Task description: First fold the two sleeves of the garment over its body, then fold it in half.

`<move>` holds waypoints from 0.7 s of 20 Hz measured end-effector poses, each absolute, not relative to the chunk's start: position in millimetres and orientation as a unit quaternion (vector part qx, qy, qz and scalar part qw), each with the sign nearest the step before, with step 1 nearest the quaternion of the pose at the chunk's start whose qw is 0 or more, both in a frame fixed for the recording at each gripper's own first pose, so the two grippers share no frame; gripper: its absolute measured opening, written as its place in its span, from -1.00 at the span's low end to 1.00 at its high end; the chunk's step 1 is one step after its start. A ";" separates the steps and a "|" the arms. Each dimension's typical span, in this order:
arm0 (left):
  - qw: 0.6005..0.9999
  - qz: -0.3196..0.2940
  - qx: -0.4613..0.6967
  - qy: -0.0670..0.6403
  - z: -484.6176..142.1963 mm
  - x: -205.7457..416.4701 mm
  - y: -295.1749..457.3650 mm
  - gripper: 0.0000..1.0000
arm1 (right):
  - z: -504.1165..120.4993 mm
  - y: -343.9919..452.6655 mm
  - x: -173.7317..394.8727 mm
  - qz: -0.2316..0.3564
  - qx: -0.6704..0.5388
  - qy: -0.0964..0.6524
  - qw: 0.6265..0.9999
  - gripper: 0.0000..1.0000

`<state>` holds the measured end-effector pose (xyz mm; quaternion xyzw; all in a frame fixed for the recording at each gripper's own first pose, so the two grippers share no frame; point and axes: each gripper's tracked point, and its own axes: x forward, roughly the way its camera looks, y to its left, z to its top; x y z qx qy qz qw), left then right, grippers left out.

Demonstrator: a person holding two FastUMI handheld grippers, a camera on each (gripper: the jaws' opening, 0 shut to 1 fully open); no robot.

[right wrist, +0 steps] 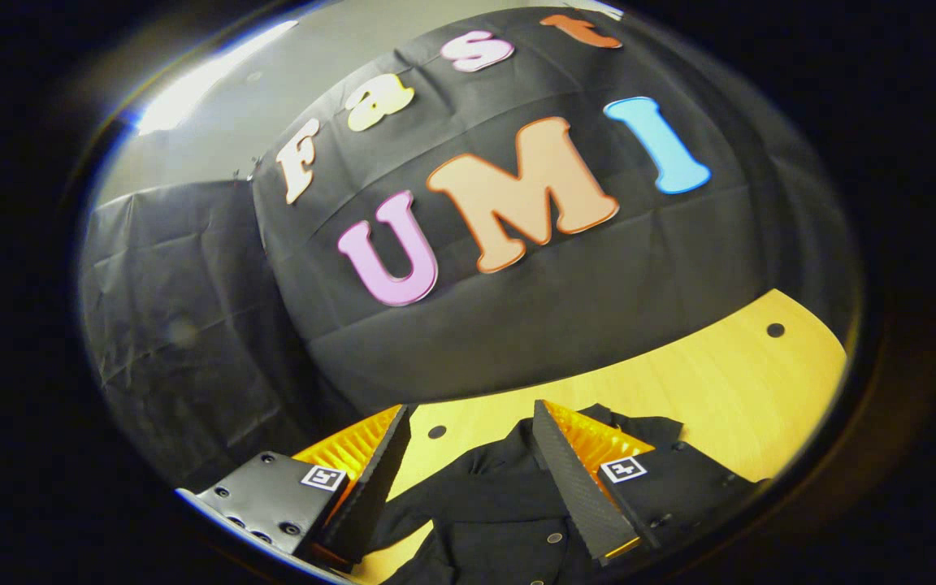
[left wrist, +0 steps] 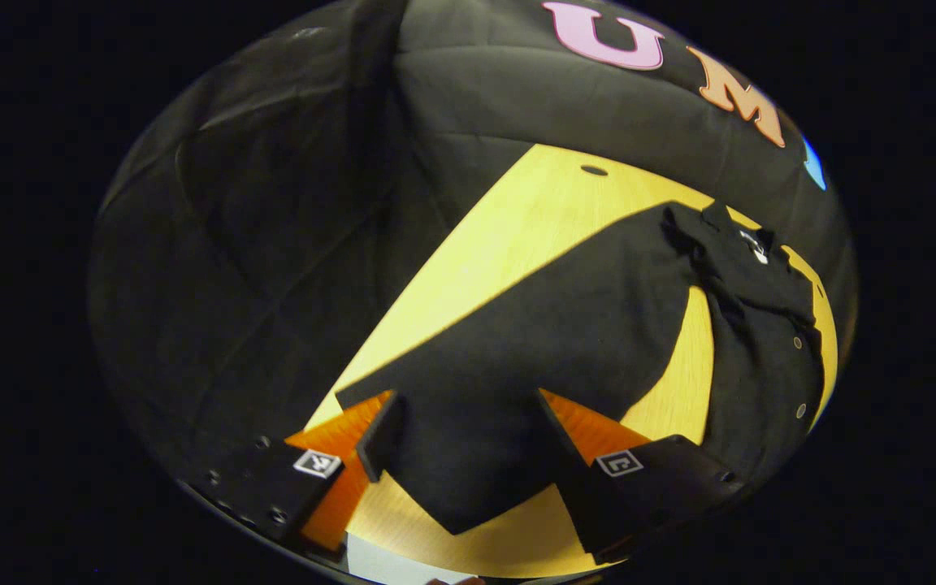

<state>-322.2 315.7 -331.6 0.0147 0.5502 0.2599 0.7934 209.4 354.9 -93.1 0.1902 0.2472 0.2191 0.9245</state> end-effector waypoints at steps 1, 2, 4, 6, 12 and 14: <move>0.785 0.257 0.014 0.564 -330.2 -329.1 309.9 0.94 | -91.5 342.3 205.3 0.199 0.189 0.244 0.930 0.94; 0.787 0.261 0.010 0.559 -325.9 -331.2 306.5 0.90 | -91.5 327.8 201.7 0.178 0.186 0.242 0.936 0.94; 0.791 0.274 -0.003 0.546 -332.8 -333.2 309.7 0.92 | -95.8 292.6 189.5 0.146 0.187 0.245 0.940 0.94; 0.799 0.268 0.008 0.538 -330.8 -330.9 309.4 0.92 | -98.1 265.6 172.9 0.125 0.196 0.257 0.938 0.94; 0.806 0.228 0.024 0.545 -344.6 -312.9 290.8 -0.51 | -86.8 215.9 156.7 0.076 0.210 0.236 0.946 0.94; 0.798 0.233 0.038 0.554 -344.5 -314.9 293.9 -0.98 | -82.0 199.5 148.2 0.061 0.206 0.229 0.950 0.94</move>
